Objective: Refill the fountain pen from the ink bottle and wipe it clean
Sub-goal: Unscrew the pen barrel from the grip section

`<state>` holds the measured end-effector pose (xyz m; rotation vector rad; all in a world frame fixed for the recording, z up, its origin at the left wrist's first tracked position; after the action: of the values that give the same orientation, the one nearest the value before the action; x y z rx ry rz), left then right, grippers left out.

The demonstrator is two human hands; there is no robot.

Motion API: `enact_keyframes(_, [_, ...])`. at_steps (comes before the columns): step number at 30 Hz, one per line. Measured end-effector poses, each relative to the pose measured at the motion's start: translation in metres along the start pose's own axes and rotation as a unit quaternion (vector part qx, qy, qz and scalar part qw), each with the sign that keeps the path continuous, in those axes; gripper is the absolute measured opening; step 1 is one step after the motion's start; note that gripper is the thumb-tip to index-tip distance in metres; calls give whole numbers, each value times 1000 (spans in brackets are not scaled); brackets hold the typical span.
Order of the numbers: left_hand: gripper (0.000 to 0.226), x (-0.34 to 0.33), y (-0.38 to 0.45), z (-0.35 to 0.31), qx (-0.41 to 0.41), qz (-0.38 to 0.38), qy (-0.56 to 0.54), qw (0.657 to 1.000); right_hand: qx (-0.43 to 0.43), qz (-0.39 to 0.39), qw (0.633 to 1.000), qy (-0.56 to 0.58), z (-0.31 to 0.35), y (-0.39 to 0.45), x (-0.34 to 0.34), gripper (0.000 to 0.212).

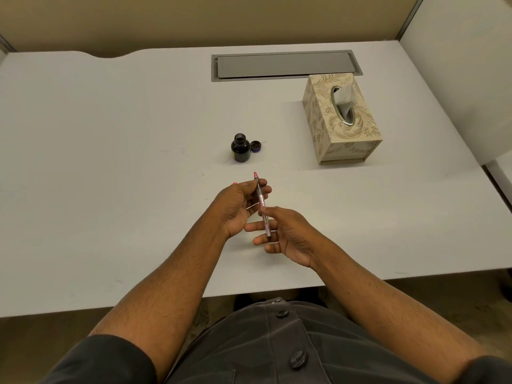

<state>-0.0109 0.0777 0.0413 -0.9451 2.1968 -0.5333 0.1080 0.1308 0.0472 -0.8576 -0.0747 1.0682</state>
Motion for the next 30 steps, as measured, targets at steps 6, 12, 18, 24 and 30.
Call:
enact_keyframes(6, [21, 0, 0, -1, 1, 0, 1, 1000, 12, -3, 1000, -9, 3, -2, 2, 28])
enact_keyframes(12, [21, -3, -1, -2, -1, -4, 3, 1000, 14, -15, 1000, -9, 2, -5, 0, 40])
enact_keyframes(18, [21, -3, 0, -3, 6, -18, 3, 1000, 16, -12, 1000, -22, 0, -6, 1, 30])
enact_keyframes(24, [20, 2, 4, -20, 19, -46, -8, 999, 30, -26, 996, -83, -2, -6, 4, 21])
enact_keyframes(30, [20, 7, 7, -34, 24, -61, -39, 997, 14, -8, 993, -120, -9, -6, 10, 19])
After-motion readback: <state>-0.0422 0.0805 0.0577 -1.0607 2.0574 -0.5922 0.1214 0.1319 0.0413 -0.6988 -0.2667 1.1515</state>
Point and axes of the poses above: each hand's wrist, its own y-axis towards the middle knuckle, its own x-axis out of the back of the hand, z = x × y, the point moved 4 cm from there along y, towards the middle knuckle
